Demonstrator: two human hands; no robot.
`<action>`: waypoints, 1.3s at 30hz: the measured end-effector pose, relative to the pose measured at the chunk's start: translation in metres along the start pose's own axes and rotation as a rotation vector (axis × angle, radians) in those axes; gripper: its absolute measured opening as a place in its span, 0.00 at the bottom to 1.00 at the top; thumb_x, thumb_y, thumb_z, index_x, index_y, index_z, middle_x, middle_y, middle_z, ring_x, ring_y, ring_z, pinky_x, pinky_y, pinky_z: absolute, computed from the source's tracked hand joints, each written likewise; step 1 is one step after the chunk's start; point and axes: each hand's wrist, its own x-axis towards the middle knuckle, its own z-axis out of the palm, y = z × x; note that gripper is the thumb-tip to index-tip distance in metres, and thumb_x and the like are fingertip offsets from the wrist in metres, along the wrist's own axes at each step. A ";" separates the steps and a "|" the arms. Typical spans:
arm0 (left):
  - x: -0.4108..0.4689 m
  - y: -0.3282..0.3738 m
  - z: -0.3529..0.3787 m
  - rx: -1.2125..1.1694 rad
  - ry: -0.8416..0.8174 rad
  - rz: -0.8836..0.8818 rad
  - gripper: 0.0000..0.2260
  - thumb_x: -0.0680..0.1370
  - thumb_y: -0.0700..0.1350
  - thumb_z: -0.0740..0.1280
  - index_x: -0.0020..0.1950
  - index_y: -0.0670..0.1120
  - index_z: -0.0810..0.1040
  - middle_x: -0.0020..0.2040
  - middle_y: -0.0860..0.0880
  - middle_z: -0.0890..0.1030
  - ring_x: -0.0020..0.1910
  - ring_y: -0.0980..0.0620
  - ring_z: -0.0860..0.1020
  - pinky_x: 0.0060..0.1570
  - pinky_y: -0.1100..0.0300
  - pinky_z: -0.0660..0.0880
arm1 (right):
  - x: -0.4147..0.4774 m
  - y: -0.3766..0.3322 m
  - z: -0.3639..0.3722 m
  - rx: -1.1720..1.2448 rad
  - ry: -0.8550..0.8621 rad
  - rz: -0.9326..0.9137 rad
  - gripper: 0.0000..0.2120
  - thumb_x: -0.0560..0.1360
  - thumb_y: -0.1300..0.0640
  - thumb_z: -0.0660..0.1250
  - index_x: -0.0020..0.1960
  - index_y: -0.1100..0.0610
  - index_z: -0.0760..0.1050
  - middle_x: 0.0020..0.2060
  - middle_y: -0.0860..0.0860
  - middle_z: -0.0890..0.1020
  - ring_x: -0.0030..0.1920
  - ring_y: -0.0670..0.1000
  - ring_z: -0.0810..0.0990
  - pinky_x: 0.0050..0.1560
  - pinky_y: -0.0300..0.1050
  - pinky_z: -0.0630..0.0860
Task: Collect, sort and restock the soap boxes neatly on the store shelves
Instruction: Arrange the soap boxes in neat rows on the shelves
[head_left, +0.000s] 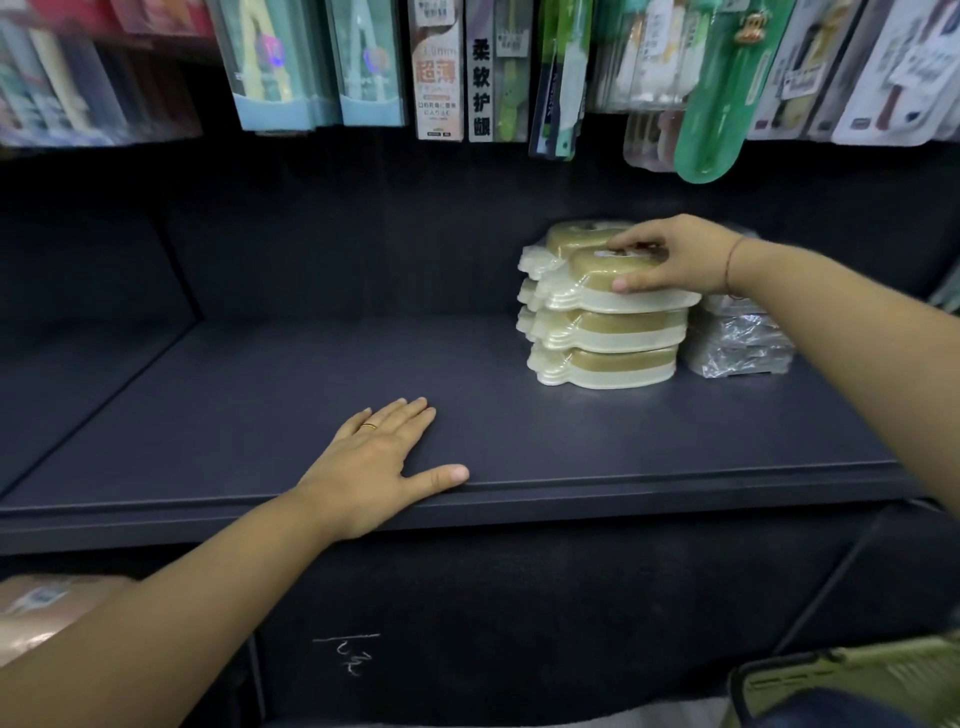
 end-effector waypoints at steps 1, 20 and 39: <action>-0.001 0.000 0.000 -0.006 0.009 0.001 0.53 0.61 0.81 0.39 0.80 0.54 0.49 0.80 0.59 0.48 0.77 0.63 0.44 0.75 0.62 0.38 | 0.001 0.000 0.001 -0.001 -0.005 -0.001 0.28 0.71 0.50 0.74 0.69 0.53 0.73 0.66 0.50 0.75 0.68 0.51 0.71 0.65 0.38 0.62; -0.346 -0.153 0.087 -0.082 0.142 -0.208 0.26 0.78 0.68 0.58 0.62 0.49 0.76 0.60 0.54 0.75 0.58 0.54 0.75 0.59 0.64 0.67 | -0.148 -0.307 0.286 0.472 -0.323 -0.517 0.36 0.68 0.39 0.72 0.71 0.47 0.65 0.66 0.41 0.67 0.69 0.41 0.65 0.72 0.39 0.61; -0.399 -0.285 0.274 0.218 -0.689 -0.395 0.52 0.70 0.62 0.73 0.80 0.47 0.41 0.80 0.44 0.47 0.78 0.40 0.46 0.75 0.43 0.45 | -0.090 -0.371 0.425 0.647 -0.189 -0.024 0.55 0.51 0.21 0.69 0.72 0.44 0.63 0.67 0.49 0.71 0.69 0.50 0.68 0.71 0.51 0.67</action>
